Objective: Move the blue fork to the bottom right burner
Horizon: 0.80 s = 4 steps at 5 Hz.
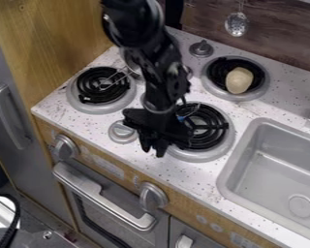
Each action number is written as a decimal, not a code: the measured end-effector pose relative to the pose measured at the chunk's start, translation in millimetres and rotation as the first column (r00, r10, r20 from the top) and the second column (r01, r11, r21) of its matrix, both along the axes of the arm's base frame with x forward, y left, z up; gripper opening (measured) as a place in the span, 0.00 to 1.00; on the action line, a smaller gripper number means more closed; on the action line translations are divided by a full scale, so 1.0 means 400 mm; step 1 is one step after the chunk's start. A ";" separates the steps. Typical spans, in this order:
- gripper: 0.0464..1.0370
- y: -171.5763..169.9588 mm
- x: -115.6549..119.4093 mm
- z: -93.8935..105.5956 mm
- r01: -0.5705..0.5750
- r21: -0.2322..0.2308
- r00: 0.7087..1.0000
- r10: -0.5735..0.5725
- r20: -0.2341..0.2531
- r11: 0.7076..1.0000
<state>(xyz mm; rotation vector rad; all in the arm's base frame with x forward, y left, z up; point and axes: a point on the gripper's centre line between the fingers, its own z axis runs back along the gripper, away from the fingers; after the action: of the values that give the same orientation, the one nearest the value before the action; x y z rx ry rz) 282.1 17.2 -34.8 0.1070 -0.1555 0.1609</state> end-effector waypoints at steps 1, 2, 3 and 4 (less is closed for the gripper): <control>0.19 -0.009 -0.002 -0.007 -0.020 -0.014 1.000 0.020 -0.006 1.000; 0.22 -0.013 -0.015 -0.011 -0.024 0.008 0.999 0.025 -0.022 1.000; 0.50 -0.020 -0.016 0.039 -0.051 -0.008 0.998 0.051 0.026 0.999; 0.81 -0.029 -0.021 0.085 -0.046 -0.039 0.997 0.049 0.062 0.998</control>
<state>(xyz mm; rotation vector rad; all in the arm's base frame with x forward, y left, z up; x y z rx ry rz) 273.6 5.7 -0.8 0.0683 -0.2127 0.2145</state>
